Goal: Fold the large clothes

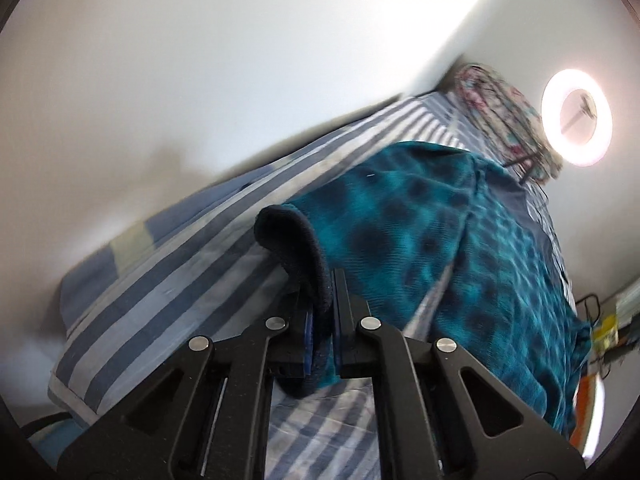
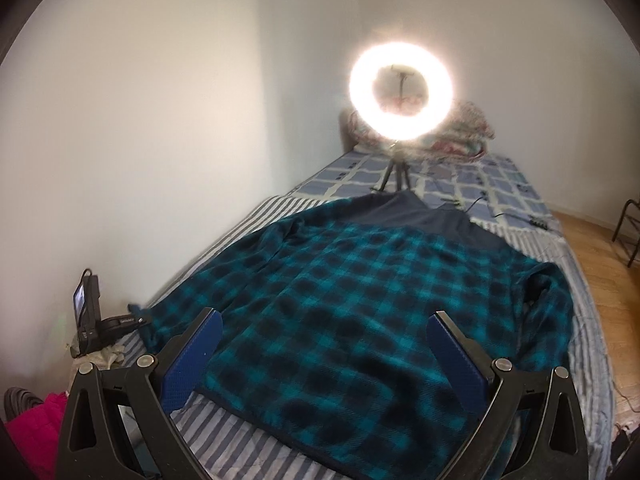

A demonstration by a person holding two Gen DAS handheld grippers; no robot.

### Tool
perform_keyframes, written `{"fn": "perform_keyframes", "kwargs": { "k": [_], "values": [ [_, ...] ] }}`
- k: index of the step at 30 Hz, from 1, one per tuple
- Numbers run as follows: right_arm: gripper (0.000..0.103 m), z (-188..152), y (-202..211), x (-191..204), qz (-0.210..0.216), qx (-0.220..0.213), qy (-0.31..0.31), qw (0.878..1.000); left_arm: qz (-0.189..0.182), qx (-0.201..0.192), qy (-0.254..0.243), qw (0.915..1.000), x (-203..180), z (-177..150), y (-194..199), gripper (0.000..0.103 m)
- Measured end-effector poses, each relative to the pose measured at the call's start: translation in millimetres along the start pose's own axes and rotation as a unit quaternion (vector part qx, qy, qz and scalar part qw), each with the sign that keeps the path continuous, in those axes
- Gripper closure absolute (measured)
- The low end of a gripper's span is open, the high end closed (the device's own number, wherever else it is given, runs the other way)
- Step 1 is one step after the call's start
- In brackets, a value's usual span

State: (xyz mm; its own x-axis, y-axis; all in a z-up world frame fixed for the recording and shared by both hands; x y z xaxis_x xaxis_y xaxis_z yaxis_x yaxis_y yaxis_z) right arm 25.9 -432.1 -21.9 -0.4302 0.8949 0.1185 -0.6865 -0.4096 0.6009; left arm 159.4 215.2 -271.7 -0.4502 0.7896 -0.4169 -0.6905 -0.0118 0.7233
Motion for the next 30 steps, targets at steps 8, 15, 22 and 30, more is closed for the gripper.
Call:
{"fn": "perform_keyframes", "kwargs": {
  "k": [8, 15, 22, 30],
  "values": [
    [0.0, 8, -45, 18, 0.013, 0.042, 0.067, 0.997, -0.033, -0.024, -0.026, 0.9988, -30, 6, 26, 0.099],
    [0.011, 34, -128, 17, 0.072, 0.127, 0.014, 0.989, -0.056, -0.055, -0.096, 0.9923, -77, 1, 50, 0.099],
    [0.012, 65, -199, 43, 0.109, 0.163, -0.025, 0.98, -0.097, -0.064, -0.126, 0.9852, -114, -9, 67, 0.099],
    [0.032, 78, -285, 89, 0.158, 0.226, -0.067, 0.959, -0.136, -0.06, -0.185, 0.9714, -152, -34, 76, 0.099]
  ]
}}
Point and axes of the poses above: each gripper's, at about its wrist camera, not at the fingertips, and y roughly against the way its jaws point, x to its left, z to its top, the point moved 9 cm from there along -y, roughly the way its jaws point
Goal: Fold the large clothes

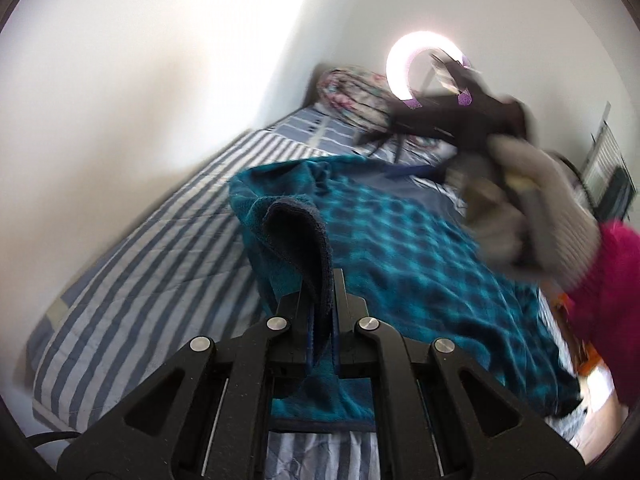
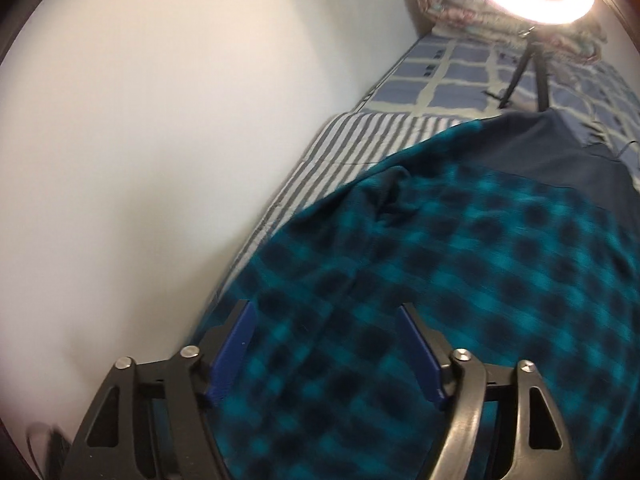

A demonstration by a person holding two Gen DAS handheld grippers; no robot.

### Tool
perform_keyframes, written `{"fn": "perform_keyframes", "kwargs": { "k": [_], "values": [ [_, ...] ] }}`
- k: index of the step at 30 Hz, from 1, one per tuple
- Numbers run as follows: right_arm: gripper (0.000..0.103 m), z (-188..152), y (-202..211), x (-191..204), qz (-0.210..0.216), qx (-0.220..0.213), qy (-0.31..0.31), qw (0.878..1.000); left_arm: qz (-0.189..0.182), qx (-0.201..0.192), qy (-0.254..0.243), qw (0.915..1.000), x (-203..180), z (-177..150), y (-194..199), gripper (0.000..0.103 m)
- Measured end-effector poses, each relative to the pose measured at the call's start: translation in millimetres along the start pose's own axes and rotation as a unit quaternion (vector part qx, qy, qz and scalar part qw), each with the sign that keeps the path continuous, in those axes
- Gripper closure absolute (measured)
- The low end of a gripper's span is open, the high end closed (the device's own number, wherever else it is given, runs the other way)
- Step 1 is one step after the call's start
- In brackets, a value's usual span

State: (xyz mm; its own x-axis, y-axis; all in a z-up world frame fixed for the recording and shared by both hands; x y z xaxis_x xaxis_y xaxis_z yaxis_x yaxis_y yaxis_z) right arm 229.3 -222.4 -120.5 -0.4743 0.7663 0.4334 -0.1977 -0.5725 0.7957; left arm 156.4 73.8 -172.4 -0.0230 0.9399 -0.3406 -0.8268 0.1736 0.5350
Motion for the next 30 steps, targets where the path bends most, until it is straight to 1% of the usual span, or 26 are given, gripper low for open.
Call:
{"fn": "perform_keyframes", "kwargs": {
  "k": [1, 3, 4, 7, 12, 14, 16, 18, 19, 20, 22, 23, 26, 30],
  "values": [
    [0.033, 5, -10, 1, 0.005, 0.005, -0.007, 1.0, -0.003, 0.002, -0.01, 0.9999, -7, -3, -1, 0.099],
    [0.042, 15, -30, 4, 0.01, 0.02, -0.019, 1.0, -0.005, 0.008, -0.039, 0.9992, -20, -12, -4, 0.099],
    [0.044, 19, -39, 7, 0.012, 0.029, -0.023, 0.999, -0.006, 0.011, -0.049, 0.9987, -23, -16, -5, 0.099],
    [0.044, 30, -65, 18, 0.014, 0.042, -0.022, 0.999, -0.014, 0.023, -0.067, 0.9974, -35, -29, -11, 0.099],
    [0.045, 42, -99, 42, 0.01, 0.06, 0.004, 0.998, -0.016, 0.04, -0.092, 0.9948, -44, -46, -18, 0.099],
    [0.049, 42, -113, 50, -0.003, 0.073, 0.019, 0.997, -0.016, 0.045, -0.093, 0.9945, -42, -50, -19, 0.099],
    [0.054, 38, -124, 50, -0.028, 0.086, 0.031, 0.995, -0.016, 0.048, -0.096, 0.9941, -41, -52, -20, 0.099],
    [0.063, 33, -133, 46, -0.055, 0.1, 0.036, 0.993, -0.015, 0.048, -0.101, 0.9936, -40, -53, -19, 0.1],
    [0.065, 30, -135, 43, -0.066, 0.105, 0.038, 0.992, -0.015, 0.048, -0.102, 0.9935, -40, -54, -18, 0.099],
    [0.07, 29, -137, 41, -0.07, 0.107, 0.039, 0.991, -0.014, 0.048, -0.104, 0.9933, -40, -55, -18, 0.1],
    [0.086, 26, -138, 35, -0.08, 0.106, 0.037, 0.99, -0.012, 0.049, -0.107, 0.993, -38, -55, -19, 0.1],
    [0.097, 25, -136, 31, -0.083, 0.103, 0.034, 0.991, -0.011, 0.051, -0.108, 0.9928, -37, -56, -19, 0.1],
    [0.102, 29, -119, 16, -0.071, 0.082, 0.013, 0.994, -0.011, 0.055, -0.11, 0.9923, -37, -58, -19, 0.099],
    [0.103, 31, -88, -3, -0.062, 0.054, -0.002, 0.997, -0.012, 0.058, -0.126, 0.9903, -43, -63, -18, 0.099]
  ]
}}
Point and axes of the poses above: each gripper's, at about its wrist camera, not at the fingertips, and y roughly against the way its jaws point, x to its left, z to its top, the point moved 9 cm from there along -y, roughly the way its jaws point
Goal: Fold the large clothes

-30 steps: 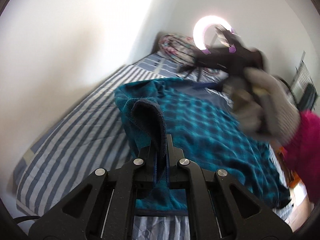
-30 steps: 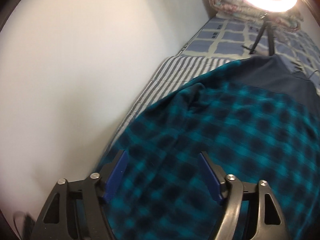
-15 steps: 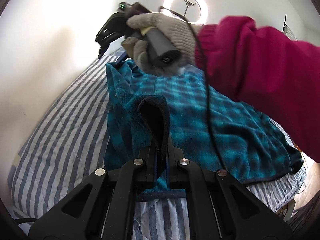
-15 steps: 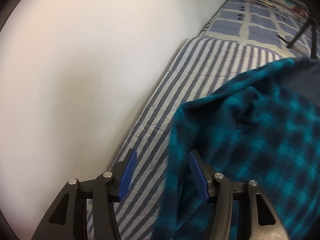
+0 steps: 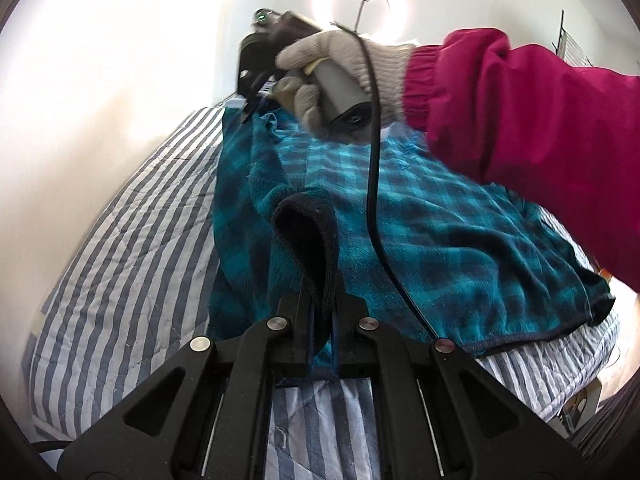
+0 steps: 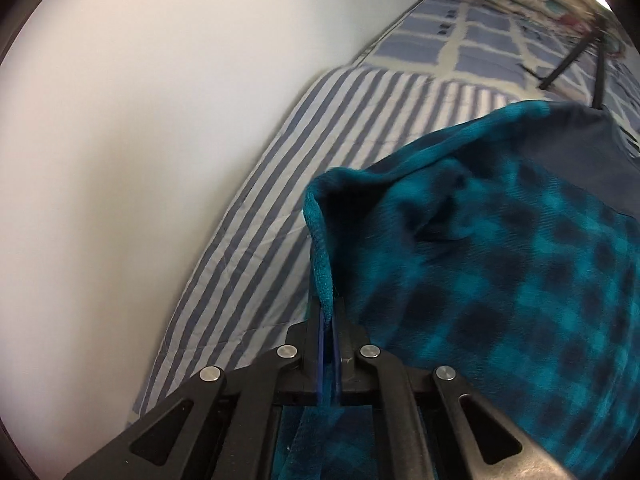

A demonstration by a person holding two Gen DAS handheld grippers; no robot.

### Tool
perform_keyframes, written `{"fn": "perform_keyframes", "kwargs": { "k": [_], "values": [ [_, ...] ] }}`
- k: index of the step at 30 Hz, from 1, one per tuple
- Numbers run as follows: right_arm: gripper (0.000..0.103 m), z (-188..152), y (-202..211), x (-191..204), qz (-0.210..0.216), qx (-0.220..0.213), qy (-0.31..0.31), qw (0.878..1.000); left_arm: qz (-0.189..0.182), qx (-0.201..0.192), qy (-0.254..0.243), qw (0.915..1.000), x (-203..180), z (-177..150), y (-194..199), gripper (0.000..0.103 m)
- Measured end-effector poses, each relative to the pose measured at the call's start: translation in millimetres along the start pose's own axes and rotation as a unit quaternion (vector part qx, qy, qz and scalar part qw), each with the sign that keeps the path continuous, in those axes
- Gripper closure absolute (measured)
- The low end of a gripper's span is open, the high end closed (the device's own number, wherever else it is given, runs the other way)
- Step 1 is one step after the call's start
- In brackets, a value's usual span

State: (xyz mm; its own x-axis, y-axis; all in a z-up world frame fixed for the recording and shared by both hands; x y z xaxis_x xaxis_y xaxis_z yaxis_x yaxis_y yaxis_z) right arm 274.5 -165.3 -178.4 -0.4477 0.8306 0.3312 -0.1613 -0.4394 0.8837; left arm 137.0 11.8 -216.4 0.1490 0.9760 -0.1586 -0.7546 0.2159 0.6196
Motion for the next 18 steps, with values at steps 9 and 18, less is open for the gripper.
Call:
{"fn": "perform_keyframes", "kwargs": {
  "k": [9, 18],
  "values": [
    [0.103, -40, 55, -98, 0.007, -0.038, -0.075, 0.996, -0.018, 0.03, -0.052, 0.998, -33, -18, 8, 0.099],
    [0.084, -99, 37, -155, -0.032, 0.004, -0.09, 0.995, -0.057, 0.045, -0.032, 0.9968, -34, -34, 47, 0.062]
  ]
}}
Point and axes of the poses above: each gripper's, at about its wrist camera, not at the fingertips, and y roughly against the way its jaws point, x to its left, z to its top, the point moved 9 cm from there along -y, roughly the way its jaws point
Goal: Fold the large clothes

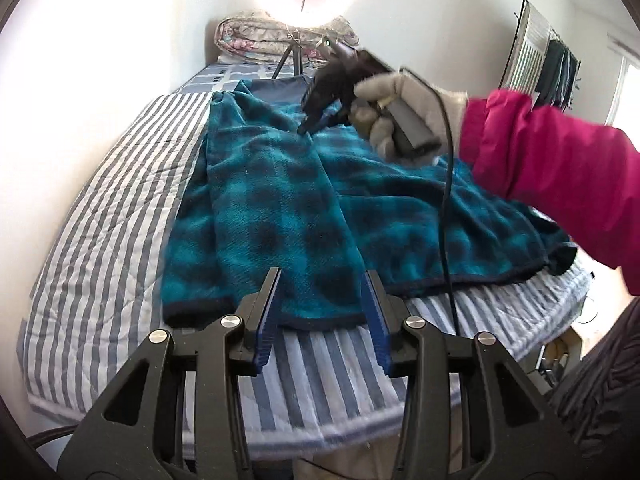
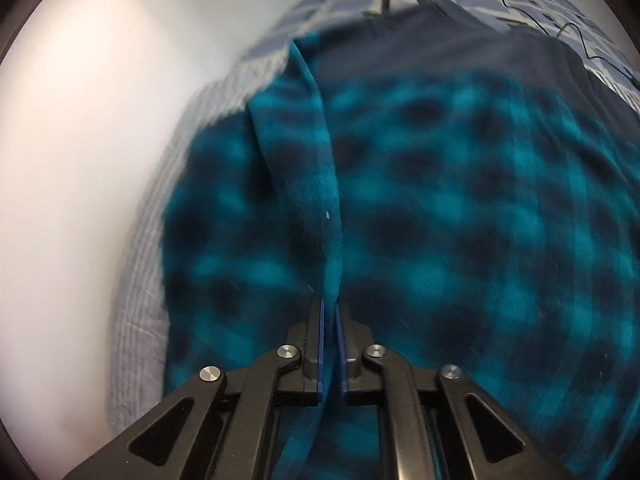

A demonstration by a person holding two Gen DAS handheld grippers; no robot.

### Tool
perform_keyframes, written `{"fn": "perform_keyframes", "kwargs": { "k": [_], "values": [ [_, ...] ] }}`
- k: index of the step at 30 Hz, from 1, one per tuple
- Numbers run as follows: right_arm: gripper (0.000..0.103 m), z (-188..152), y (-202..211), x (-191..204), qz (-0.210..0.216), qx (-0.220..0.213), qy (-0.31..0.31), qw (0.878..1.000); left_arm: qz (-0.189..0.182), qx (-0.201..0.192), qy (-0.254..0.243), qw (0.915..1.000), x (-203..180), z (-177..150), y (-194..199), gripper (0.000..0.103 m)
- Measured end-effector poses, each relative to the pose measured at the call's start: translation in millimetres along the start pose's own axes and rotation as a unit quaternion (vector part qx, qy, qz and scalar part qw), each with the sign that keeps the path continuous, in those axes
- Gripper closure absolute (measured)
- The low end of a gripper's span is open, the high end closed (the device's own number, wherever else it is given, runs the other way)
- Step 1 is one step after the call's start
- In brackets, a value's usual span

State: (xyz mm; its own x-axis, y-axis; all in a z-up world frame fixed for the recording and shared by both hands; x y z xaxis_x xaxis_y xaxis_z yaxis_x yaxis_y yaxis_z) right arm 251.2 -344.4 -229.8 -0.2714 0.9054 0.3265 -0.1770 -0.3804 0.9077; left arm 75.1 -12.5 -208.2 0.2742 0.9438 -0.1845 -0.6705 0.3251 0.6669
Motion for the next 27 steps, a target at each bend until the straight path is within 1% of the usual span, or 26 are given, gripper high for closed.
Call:
{"fn": "perform_keyframes", "kwargs": {
  "k": [2, 3, 5, 7, 9, 10, 11, 12, 14, 17, 19, 21, 24, 27],
  "values": [
    [0.072, -1, 11, 1, -0.034, -0.016, 0.023, 0.999, 0.001, 0.003, 0.023, 0.9997, 8, -1, 3, 0.062],
    [0.072, 1, 16, 2, -0.039, -0.022, 0.031, 0.998, 0.0, 0.007, 0.041, 0.9991, 16, -2, 3, 0.062],
    [0.072, 4, 34, 15, -0.022, -0.041, 0.047, 0.998, 0.012, 0.017, 0.074, 0.9971, 33, -3, -5, 0.062],
    [0.071, 7, 47, 32, -0.007, -0.057, 0.07, 0.996, 0.008, 0.026, 0.112, 0.9933, 45, -2, -14, 0.062],
    [0.064, 13, 55, 51, -0.005, -0.07, 0.101, 0.992, -0.006, 0.029, 0.154, 0.9876, 56, 0, -24, 0.062],
    [0.062, 15, 57, 61, -0.003, -0.073, 0.116, 0.991, -0.005, 0.033, 0.165, 0.9857, 61, 1, -29, 0.062],
    [0.056, 16, 58, 72, -0.004, -0.075, 0.126, 0.989, -0.007, 0.038, 0.178, 0.9833, 66, 1, -36, 0.062],
    [0.054, 19, 56, 76, -0.005, -0.075, 0.133, 0.988, -0.021, 0.047, 0.19, 0.9805, 67, 1, -45, 0.062],
    [0.054, 21, 49, 93, -0.01, -0.075, 0.147, 0.986, -0.044, 0.065, 0.212, 0.9741, 69, -1, -61, 0.062],
    [0.054, 32, 36, 114, -0.016, -0.073, 0.162, 0.984, -0.038, 0.082, 0.213, 0.9728, 68, -10, -73, 0.063],
    [0.054, 40, 24, 121, -0.02, -0.072, 0.16, 0.984, -0.035, 0.084, 0.215, 0.9724, 68, -13, -76, 0.084],
    [0.054, 47, 13, 126, -0.025, -0.07, 0.154, 0.985, -0.026, 0.084, 0.213, 0.973, 70, -16, -76, 0.09],
    [0.054, 62, -5, 135, -0.033, -0.067, 0.143, 0.987, -0.029, 0.073, 0.217, 0.9729, 70, -13, -72, 0.093],
    [0.055, 70, -21, 141, -0.053, -0.059, 0.142, 0.987, -0.031, 0.066, 0.213, 0.9744, 69, -10, -66, 0.094]
  ]
}}
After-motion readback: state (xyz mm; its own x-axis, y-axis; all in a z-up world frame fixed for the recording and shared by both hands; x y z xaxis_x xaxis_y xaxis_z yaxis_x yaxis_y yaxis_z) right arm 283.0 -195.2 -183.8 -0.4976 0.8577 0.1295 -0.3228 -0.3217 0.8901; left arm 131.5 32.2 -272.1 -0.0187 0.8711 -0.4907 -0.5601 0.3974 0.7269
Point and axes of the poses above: each gripper's, at about its wrist camera, not at the fingertips, and y roughly against the way its jaws point, x to its left, z to its top, the point moved 9 cm from there along -y, roughly the way its jaws point
